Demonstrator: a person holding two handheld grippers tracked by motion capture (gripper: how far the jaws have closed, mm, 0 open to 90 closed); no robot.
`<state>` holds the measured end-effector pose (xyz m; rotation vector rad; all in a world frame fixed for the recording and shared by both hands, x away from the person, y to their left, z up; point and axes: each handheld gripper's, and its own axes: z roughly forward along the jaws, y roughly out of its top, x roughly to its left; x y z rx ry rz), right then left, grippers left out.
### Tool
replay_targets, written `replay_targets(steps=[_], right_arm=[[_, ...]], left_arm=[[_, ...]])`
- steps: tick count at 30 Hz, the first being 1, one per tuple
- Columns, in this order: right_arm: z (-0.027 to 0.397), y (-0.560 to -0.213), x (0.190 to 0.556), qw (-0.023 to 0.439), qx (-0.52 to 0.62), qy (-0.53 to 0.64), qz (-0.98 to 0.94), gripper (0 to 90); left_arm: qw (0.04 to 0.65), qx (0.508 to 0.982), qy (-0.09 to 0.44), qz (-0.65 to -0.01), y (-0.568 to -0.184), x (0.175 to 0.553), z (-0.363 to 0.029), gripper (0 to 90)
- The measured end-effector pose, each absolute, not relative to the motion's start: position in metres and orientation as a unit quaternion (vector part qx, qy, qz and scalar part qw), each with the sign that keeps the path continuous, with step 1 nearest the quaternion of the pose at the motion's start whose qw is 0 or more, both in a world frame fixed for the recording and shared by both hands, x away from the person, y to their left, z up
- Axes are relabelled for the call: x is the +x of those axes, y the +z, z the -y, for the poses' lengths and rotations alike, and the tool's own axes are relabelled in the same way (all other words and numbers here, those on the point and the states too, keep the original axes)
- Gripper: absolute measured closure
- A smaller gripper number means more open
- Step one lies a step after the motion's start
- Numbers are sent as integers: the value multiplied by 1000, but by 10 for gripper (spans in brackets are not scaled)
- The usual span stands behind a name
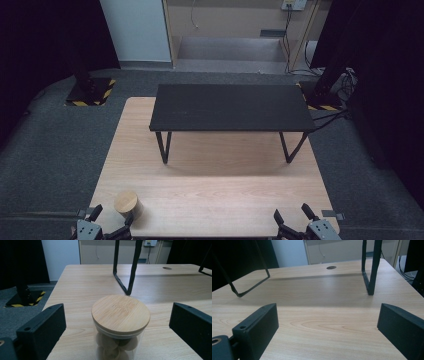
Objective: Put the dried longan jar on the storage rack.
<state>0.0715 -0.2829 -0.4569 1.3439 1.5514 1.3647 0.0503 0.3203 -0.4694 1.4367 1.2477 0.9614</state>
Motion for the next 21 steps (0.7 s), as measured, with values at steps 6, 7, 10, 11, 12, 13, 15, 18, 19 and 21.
replay_targets(steps=[6, 7, 10, 11, 12, 13, 15, 18, 19, 21], right_arm=[[282, -459, 72, 330, 517, 520, -595, 38], [282, -459, 72, 330, 517, 520, -595, 39], [281, -459, 73, 330, 517, 520, -595, 38], [281, -459, 73, 330, 517, 520, -595, 38], [281, -459, 73, 331, 517, 520, -595, 38], [281, -459, 73, 331, 517, 520, -595, 38], [281, -459, 74, 330, 518, 518, -595, 38], [282, -459, 75, 329, 516, 517, -598, 35], [282, -459, 75, 329, 516, 516, -599, 35], [281, -459, 75, 329, 516, 516, -599, 35]], left_arm=[[482, 593, 394, -511, -476, 53, -321, 4], [482, 593, 394, -511, -476, 53, -321, 4], [486, 598, 389, -505, -479, 57, -323, 3], [486, 598, 389, -505, -479, 57, -323, 2], [485, 599, 389, -504, -481, 59, -321, 2], [485, 599, 389, -504, -481, 59, -321, 0], [483, 601, 390, -503, -482, 61, -321, 0], [482, 601, 389, -505, -486, 64, -321, 0], [482, 603, 387, -505, -489, 67, -322, 0], [482, 607, 382, -504, -491, 70, -323, 0]])
